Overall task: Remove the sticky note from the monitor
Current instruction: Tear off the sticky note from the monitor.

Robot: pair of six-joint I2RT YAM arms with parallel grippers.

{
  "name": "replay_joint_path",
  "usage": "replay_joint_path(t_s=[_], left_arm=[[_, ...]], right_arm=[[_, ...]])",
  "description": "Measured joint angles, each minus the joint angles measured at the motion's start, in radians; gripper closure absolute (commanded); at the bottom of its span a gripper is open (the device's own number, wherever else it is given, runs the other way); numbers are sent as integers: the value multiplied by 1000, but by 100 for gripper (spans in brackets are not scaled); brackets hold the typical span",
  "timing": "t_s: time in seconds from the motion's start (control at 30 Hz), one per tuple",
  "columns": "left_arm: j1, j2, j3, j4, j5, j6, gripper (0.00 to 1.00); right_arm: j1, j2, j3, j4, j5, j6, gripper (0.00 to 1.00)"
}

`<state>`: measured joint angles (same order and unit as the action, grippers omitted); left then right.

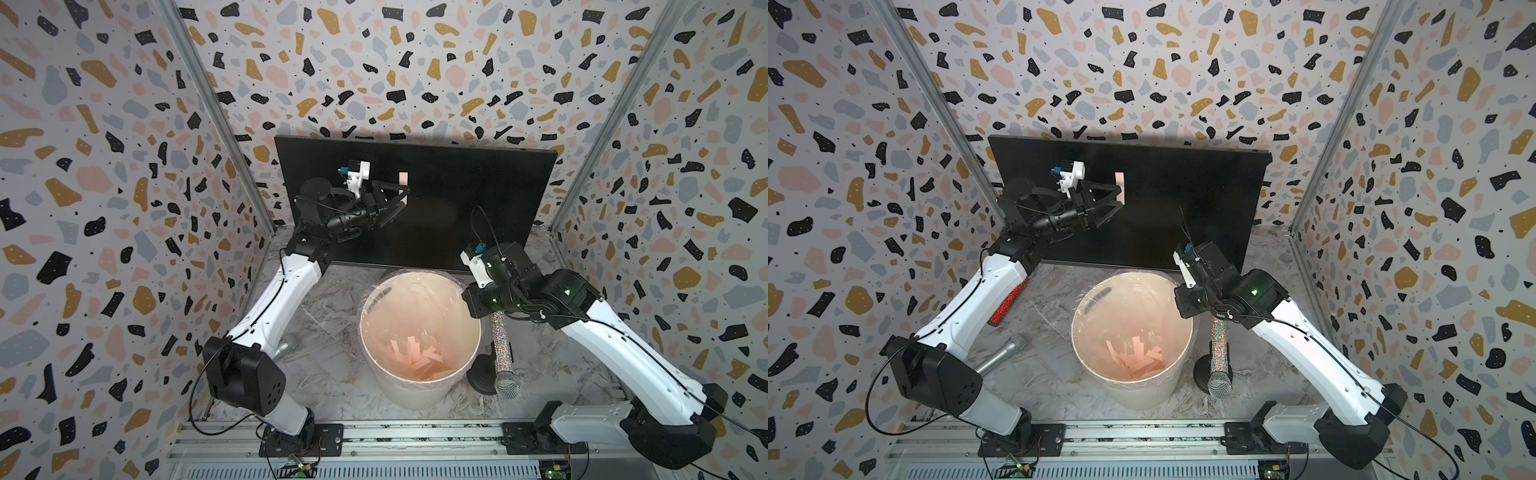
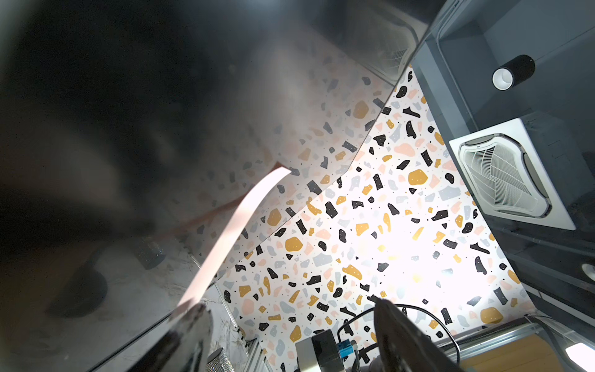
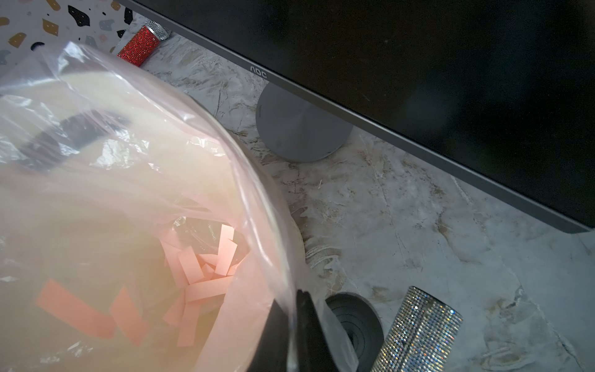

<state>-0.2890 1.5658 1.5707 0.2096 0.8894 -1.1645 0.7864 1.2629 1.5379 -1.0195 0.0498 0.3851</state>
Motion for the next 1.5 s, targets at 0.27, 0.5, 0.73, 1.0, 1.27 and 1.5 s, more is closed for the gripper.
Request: replay_joint_path(t_s=[0.27, 0.5, 0.73, 1.0, 1.27, 1.5], left_arm=[[0, -28, -15, -93, -48, 67, 16], [0, -29, -14, -121, -85, 85, 16], [-8, -26, 1, -132, -105, 93, 16], [-25, -15, 28, -138, -115, 98, 16], [-44, -5, 46, -139, -124, 98, 18], [-48, -5, 47, -139, -125, 98, 31]], right_arm=[[0, 0, 0, 0, 0, 0, 99], [0, 0, 0, 0, 0, 0, 99], [0, 0, 0, 0, 0, 1, 99], [0, 0, 0, 0, 0, 1, 99], [0, 0, 0, 0, 0, 1, 99], [0, -6, 0, 0, 0, 2, 99]])
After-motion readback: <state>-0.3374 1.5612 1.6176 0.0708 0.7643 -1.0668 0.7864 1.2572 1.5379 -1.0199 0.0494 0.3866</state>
